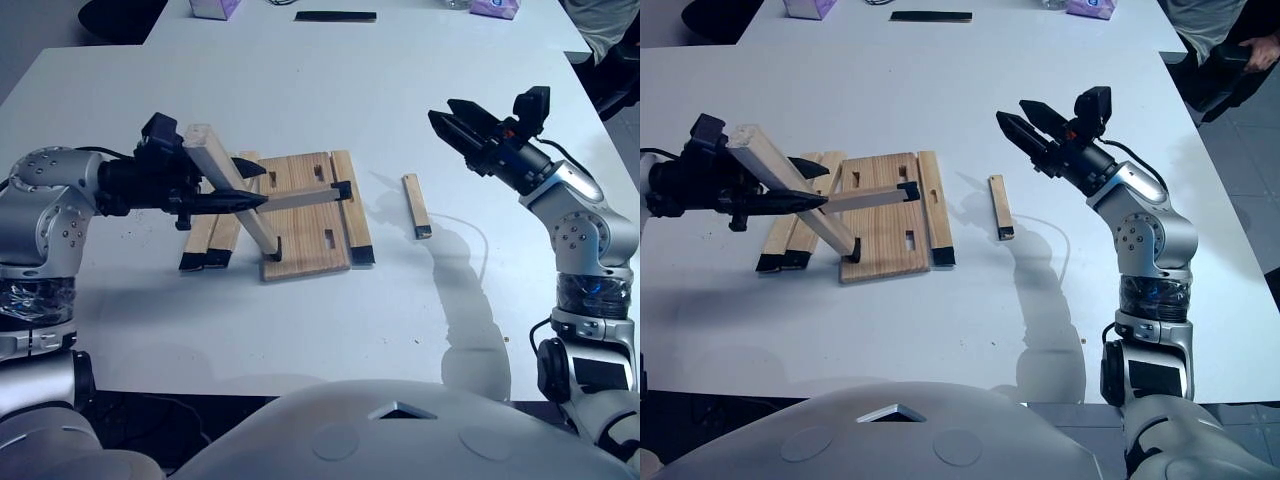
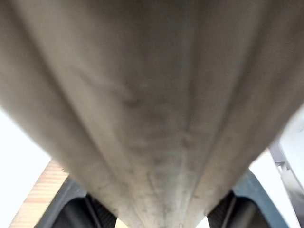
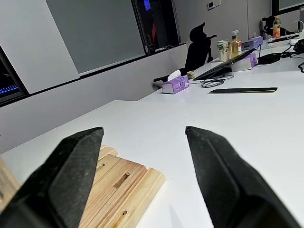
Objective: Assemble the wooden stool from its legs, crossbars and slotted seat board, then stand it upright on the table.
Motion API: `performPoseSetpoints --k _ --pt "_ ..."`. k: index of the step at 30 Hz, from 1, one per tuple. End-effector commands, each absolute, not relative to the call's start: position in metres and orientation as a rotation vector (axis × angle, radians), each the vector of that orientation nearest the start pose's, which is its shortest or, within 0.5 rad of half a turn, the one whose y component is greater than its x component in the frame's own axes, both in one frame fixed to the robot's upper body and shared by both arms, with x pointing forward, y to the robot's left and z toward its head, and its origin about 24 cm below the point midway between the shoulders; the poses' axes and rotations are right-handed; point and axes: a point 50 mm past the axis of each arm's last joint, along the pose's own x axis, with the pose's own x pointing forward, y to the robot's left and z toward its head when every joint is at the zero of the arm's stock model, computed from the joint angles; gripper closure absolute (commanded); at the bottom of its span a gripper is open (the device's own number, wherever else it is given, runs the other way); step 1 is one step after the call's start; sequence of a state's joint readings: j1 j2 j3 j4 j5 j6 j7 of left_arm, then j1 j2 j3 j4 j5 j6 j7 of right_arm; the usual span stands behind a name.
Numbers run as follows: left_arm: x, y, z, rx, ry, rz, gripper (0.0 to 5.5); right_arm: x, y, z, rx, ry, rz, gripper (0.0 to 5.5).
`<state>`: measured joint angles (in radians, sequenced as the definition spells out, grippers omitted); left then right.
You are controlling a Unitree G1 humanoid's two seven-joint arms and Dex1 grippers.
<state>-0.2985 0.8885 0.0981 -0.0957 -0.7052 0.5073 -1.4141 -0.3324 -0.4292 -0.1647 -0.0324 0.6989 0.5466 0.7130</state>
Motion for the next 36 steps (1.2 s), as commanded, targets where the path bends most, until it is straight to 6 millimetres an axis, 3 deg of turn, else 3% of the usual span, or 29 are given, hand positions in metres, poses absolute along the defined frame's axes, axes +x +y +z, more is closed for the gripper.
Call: performPoseSetpoints --k 1,5,8,17,21,27,31,36 --pt "0.250 0.233 0.158 0.148 0.295 -1.415 3.47 0.294 -0.193 0.138 0.299 0.021 0.800 2.32" --pt "0.257 0.241 0.158 0.230 0.269 -1.358 3.47 0.297 -0.190 0.139 0.299 0.026 0.819 2.32" --pt "0.251 0.239 0.155 0.243 0.258 -1.359 3.47 0.294 -0.190 0.136 0.304 0.038 0.818 2.32" --pt "0.203 0.225 0.094 0.232 0.373 -1.277 3.47 0.287 -0.182 0.132 0.325 0.061 0.842 2.32" --pt "0.203 0.230 0.092 0.230 0.394 -1.261 3.47 0.286 -0.179 0.131 0.329 0.071 0.849 2.32" --pt "0.213 0.243 0.103 0.078 0.393 -1.255 3.47 0.285 -0.177 0.132 0.337 0.062 0.827 2.32" --pt "0.208 0.247 0.094 0.126 0.468 -1.293 3.47 0.282 -0.175 0.128 0.350 0.057 0.810 2.32" --pt "0.217 0.244 0.094 0.204 0.445 -1.318 3.47 0.283 -0.174 0.125 0.363 0.051 0.786 2.32"
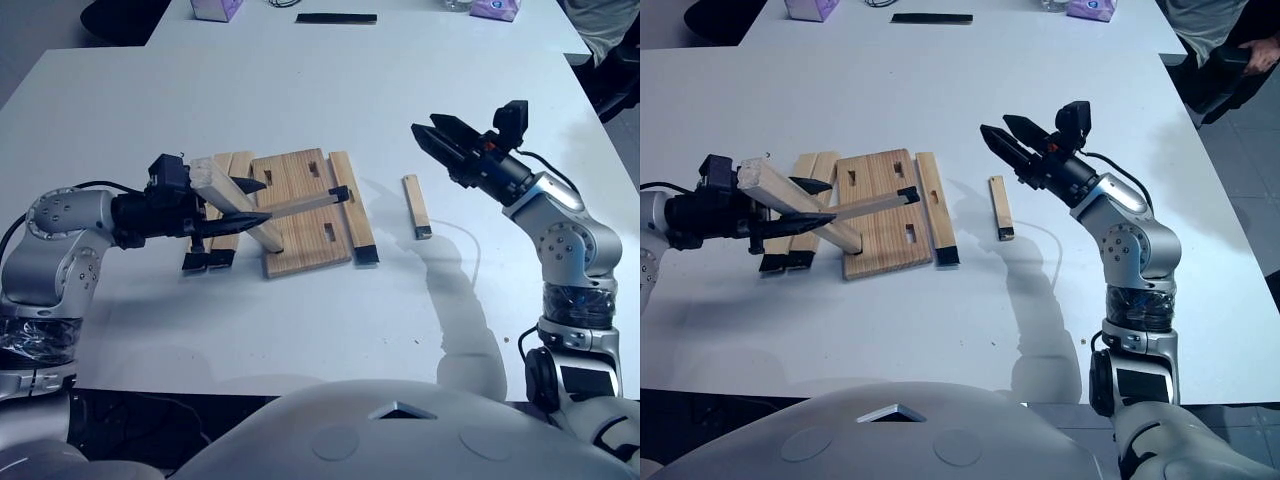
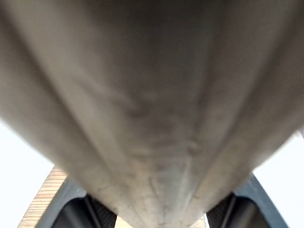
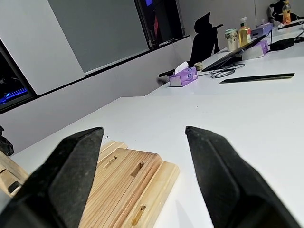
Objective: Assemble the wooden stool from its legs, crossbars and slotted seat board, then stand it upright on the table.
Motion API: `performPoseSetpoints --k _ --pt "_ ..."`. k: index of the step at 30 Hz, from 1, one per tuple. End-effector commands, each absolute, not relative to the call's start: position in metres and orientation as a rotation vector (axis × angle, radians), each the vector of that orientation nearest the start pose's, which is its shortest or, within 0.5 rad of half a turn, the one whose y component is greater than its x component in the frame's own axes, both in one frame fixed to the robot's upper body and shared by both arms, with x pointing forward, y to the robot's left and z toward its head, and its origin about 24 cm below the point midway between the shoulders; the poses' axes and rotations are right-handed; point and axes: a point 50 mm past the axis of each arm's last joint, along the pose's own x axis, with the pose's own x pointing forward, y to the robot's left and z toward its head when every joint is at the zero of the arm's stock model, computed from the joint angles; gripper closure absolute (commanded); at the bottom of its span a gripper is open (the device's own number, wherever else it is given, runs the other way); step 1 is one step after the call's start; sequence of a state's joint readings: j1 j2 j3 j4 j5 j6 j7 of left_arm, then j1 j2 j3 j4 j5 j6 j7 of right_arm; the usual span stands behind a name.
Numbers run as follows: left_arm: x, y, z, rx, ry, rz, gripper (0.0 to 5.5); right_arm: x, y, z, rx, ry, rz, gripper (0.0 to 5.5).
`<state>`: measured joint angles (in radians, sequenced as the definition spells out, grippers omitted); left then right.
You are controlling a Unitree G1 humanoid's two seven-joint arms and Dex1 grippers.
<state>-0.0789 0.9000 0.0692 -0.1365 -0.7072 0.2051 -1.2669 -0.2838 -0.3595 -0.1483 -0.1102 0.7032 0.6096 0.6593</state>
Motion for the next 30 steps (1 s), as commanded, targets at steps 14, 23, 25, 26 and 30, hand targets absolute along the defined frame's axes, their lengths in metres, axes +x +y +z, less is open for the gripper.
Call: performPoseSetpoints --k 14,23,25,26,30 --pt "0.226 0.249 0.102 0.281 0.366 -1.263 3.10 0.294 -0.166 0.125 0.380 0.040 0.805 2.32" --pt "0.196 0.264 0.120 0.256 0.432 -1.207 2.34 0.294 -0.169 0.120 0.403 0.030 0.773 2.32" --pt "0.190 0.271 0.119 0.254 0.467 -1.185 2.34 0.294 -0.169 0.118 0.407 0.027 0.768 2.32" --pt "0.188 0.274 0.118 0.252 0.476 -1.168 2.34 0.293 -0.168 0.117 0.408 0.026 0.764 2.32" --pt "0.180 0.285 0.116 0.236 0.507 -1.090 2.34 0.291 -0.168 0.115 0.415 0.025 0.756 2.32"
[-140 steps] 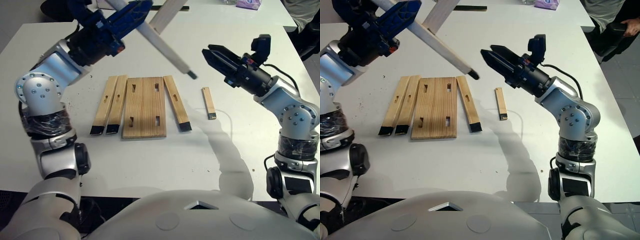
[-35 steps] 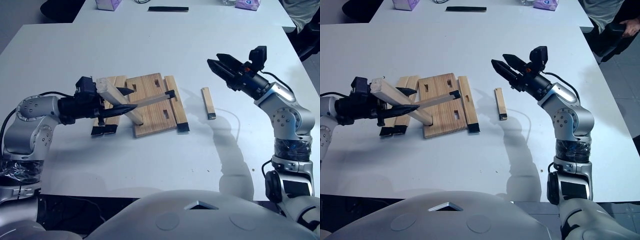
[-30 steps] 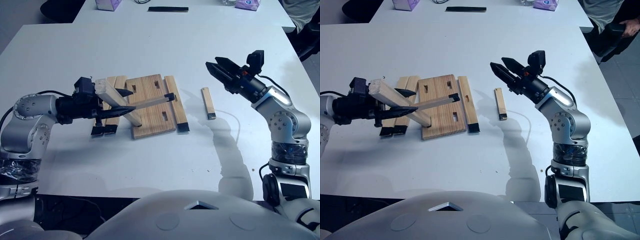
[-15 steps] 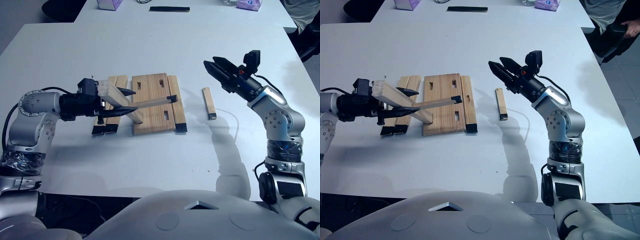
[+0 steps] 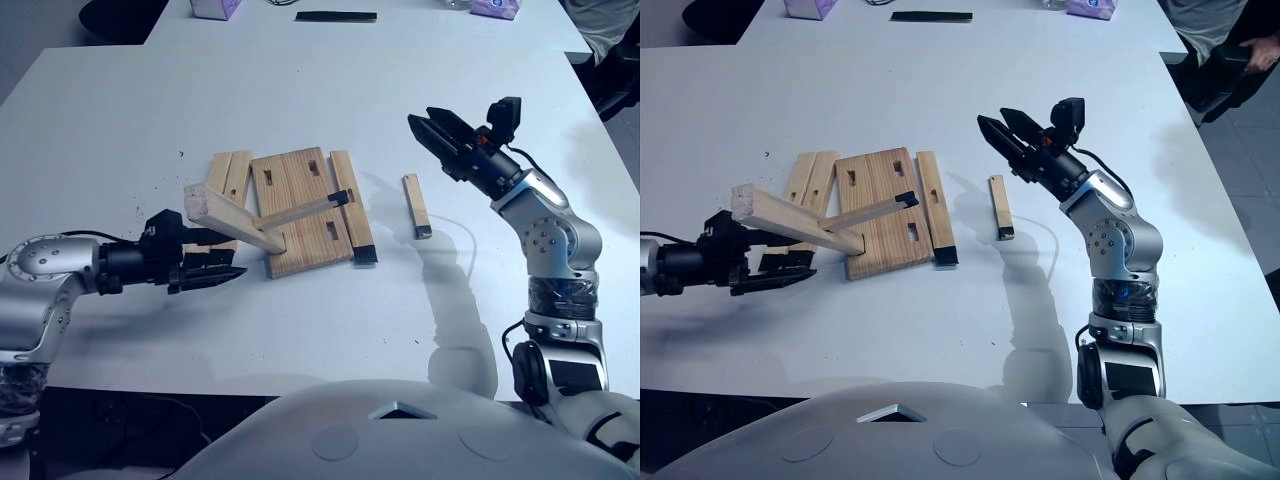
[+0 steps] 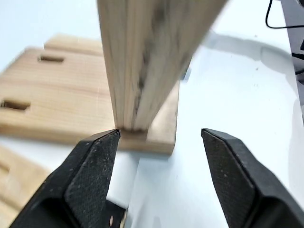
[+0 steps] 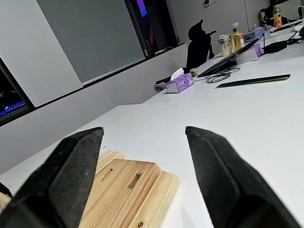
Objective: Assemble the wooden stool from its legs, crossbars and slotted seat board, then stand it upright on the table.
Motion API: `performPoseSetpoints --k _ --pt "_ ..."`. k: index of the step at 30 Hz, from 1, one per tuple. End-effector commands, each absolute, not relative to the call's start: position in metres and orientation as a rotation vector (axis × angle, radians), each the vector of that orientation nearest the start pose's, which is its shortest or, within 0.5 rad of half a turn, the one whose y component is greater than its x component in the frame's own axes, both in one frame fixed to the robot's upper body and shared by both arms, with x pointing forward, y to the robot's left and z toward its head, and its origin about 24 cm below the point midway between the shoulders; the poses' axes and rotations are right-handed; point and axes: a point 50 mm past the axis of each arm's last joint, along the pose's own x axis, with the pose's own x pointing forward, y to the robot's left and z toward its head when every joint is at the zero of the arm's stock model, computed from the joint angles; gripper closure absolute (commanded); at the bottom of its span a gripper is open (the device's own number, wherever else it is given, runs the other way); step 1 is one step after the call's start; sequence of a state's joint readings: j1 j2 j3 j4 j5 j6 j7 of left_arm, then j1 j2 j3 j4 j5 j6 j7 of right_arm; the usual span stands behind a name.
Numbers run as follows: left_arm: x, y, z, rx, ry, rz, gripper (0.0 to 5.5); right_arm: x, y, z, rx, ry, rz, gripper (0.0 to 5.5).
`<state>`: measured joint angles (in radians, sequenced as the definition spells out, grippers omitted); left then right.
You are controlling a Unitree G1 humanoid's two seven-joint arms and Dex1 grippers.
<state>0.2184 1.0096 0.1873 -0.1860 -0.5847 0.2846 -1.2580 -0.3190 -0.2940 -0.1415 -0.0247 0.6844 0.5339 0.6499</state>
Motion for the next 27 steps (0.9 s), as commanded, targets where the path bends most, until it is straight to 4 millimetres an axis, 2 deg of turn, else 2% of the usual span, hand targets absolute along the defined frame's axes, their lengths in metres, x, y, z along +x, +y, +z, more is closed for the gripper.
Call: performPoseSetpoints --k 1,7,11,16,19,24,27 --pt "0.177 0.289 0.115 0.231 0.520 -1.063 2.34 0.291 -0.168 0.114 0.417 0.026 0.753 2.32" --pt "0.167 0.318 0.100 0.179 0.594 -0.880 2.34 0.288 -0.168 0.112 0.426 0.017 0.730 2.32" --pt "0.168 0.328 0.097 0.079 0.525 -0.717 2.34 0.288 -0.169 0.112 0.432 0.012 0.716 2.32" --pt "0.192 0.322 0.096 0.003 0.420 -0.649 2.34 0.287 -0.171 0.117 0.433 -0.017 0.690 2.32" --pt "0.203 0.325 0.099 0.002 0.386 -0.601 2.34 0.283 -0.174 0.119 0.441 -0.032 0.665 2.32" --pt "0.212 0.324 0.086 0.015 0.363 -0.430 2.34 0.272 -0.177 0.113 0.458 -0.011 0.628 2.32" --pt "0.220 0.311 0.074 -0.005 0.365 -0.345 2.34 0.271 -0.177 0.113 0.460 -0.016 0.612 2.32"
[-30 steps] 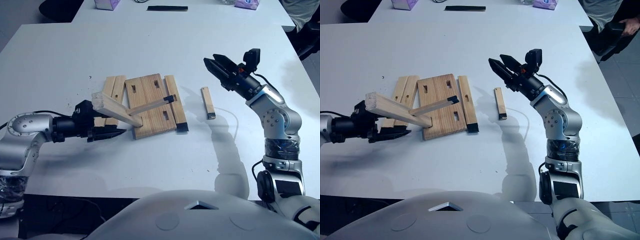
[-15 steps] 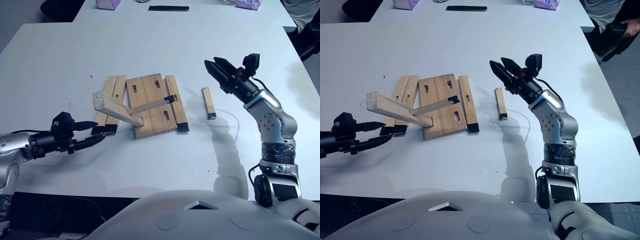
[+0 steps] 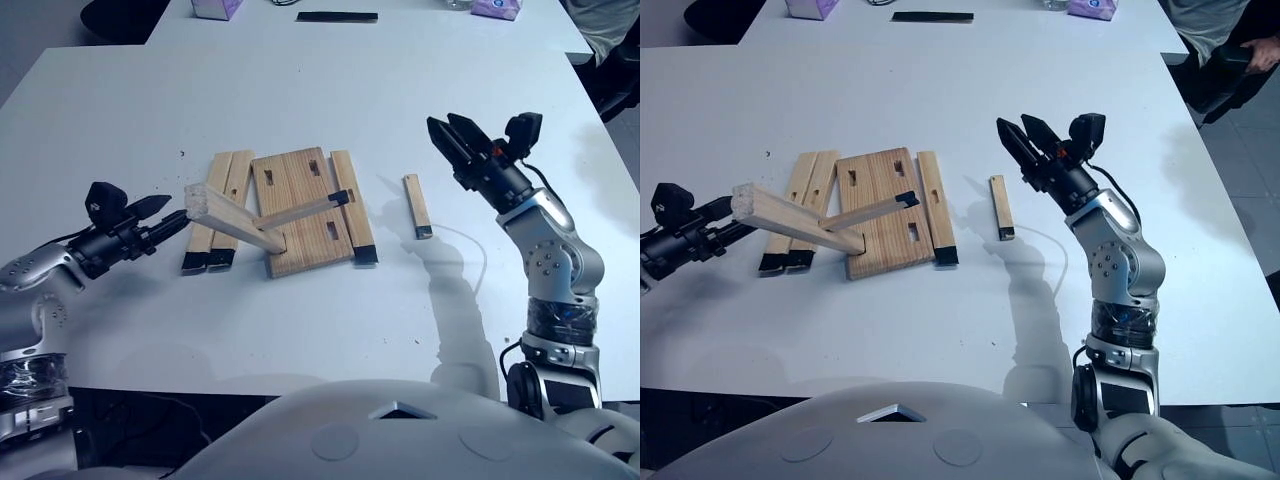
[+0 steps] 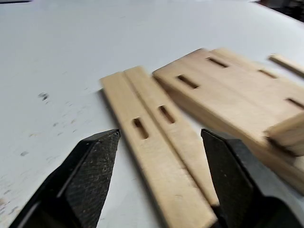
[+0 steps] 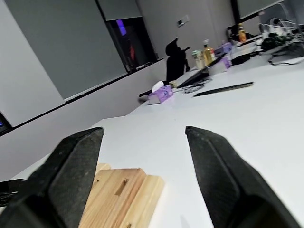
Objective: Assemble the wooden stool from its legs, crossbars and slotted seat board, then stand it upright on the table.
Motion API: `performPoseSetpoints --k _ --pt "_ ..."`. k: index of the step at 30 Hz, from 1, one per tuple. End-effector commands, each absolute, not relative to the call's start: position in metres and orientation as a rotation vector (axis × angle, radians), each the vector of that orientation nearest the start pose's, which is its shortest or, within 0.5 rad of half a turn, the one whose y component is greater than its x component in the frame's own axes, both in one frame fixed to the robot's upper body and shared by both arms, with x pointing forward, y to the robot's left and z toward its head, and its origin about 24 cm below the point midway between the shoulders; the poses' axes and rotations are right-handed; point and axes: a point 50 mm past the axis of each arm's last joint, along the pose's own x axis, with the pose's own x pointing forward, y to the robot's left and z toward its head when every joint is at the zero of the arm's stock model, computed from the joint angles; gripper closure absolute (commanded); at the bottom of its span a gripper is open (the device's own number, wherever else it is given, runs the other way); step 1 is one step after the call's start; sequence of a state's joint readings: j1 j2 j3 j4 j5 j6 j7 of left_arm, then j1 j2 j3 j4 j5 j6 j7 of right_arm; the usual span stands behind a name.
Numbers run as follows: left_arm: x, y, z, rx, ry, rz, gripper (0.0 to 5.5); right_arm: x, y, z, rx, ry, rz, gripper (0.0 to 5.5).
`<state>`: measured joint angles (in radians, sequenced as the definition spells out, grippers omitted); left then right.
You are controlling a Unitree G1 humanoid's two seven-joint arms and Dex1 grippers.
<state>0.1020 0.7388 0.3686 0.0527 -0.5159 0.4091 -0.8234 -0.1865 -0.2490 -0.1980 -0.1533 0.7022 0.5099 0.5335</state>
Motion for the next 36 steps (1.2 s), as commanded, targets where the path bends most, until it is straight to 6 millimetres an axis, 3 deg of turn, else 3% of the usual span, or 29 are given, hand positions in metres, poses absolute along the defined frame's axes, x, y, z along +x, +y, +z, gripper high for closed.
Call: performPoseSetpoints --k 1,6,21,36 --pt "0.221 0.304 0.069 -0.011 0.370 -0.333 2.34 0.273 -0.176 0.114 0.460 -0.020 0.609 2.32" --pt "0.220 0.280 0.052 -0.063 0.410 -0.297 2.34 0.276 -0.172 0.116 0.460 -0.027 0.617 2.32" --pt "0.210 0.299 0.040 0.014 0.516 -0.218 2.34 0.262 -0.170 0.103 0.495 -0.013 0.560 2.32" --pt "0.200 0.311 0.051 0.078 0.693 -0.266 2.34 0.239 -0.164 0.086 0.567 -0.025 0.452 2.32"
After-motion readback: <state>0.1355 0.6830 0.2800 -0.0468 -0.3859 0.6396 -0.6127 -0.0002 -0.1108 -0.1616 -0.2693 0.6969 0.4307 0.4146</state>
